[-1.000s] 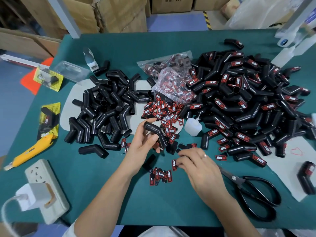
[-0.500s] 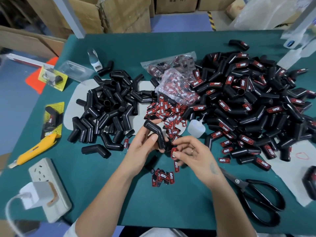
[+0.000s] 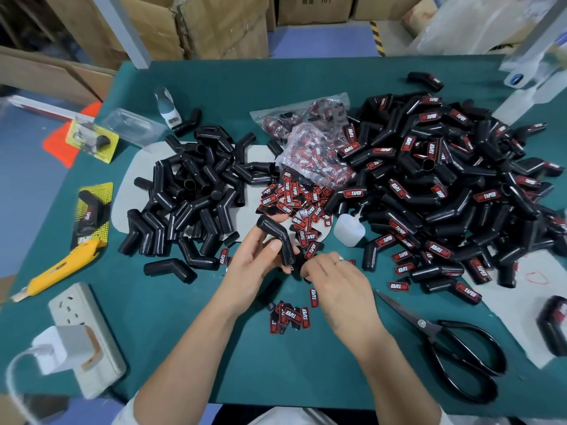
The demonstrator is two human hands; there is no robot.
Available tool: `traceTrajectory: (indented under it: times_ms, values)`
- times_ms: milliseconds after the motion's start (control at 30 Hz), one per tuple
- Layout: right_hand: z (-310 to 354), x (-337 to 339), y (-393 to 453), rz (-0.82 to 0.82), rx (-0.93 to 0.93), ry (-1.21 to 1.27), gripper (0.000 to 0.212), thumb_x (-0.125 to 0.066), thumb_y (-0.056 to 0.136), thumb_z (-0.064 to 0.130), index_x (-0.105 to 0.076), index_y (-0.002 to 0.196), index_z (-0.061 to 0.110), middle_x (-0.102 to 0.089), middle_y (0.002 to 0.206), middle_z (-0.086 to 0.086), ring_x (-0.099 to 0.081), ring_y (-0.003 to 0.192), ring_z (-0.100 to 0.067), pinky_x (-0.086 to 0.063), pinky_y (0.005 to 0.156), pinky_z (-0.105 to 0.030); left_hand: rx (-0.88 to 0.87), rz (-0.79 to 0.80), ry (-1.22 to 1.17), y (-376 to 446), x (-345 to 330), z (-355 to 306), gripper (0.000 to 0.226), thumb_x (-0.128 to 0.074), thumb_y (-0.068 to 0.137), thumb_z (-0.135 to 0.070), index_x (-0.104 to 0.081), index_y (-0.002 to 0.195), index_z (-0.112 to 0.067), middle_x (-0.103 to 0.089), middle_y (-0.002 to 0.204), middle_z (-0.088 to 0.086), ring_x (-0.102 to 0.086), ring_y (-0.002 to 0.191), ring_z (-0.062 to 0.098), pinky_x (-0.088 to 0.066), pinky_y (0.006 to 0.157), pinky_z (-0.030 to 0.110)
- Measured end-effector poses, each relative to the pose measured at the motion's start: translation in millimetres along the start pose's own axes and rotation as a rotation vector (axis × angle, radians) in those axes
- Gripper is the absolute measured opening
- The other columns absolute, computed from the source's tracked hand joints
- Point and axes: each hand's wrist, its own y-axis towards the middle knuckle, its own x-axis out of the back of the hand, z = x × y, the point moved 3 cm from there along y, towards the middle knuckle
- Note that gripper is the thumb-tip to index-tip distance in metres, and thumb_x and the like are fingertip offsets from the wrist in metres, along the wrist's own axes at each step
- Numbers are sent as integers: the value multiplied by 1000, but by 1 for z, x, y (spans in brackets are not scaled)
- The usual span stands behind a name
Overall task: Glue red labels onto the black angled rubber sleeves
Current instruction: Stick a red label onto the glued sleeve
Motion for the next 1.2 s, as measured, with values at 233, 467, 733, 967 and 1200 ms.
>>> traceTrajectory:
  times_ms: [233,467,733,967,1200]
  values:
    - [-20,5,-6,-53,-521,1032,31,-69,99,8,-70,93,38,-75,88,6,-72,80,-8,-52,67,-18,48,24,-31,-2,-3,-2,41,-60,106,-29,-57,147,-24,-68,109,5,-64,101,29,-55,76,33]
    - [-11,15,0,-131,-567,1550,27,-77,86,6,-78,91,32,-77,88,-2,-79,85,-21,-59,70,-21,108,129,-75,-5,-9,-3,42,-61,103,-24,-59,145,-18,-65,108,7,-64,96,25,-55,75,33]
    - [-10,18,1,-176,-537,1517,21,-79,80,10,-79,81,31,-74,83,6,-63,66,-5,-51,60,-17,109,118,0,-5,-6,3,53,-69,102,-38,-54,149,-18,-64,116,6,-65,102,23,-55,80,33]
    - [-6,9,3,-98,-604,1598,19,-82,78,15,-76,81,32,-73,81,5,-63,67,-8,-52,61,-20,92,142,-50,-8,-13,-3,48,-72,100,-38,-60,144,-22,-64,110,0,-62,96,19,-55,78,32]
    - [-6,6,3,-102,-590,1623,21,-83,78,11,-77,82,31,-75,82,3,-68,74,-9,-57,71,-21,63,151,-6,-8,-15,-4,44,-70,101,-38,-60,143,-26,-65,110,-5,-63,96,17,-56,78,33]
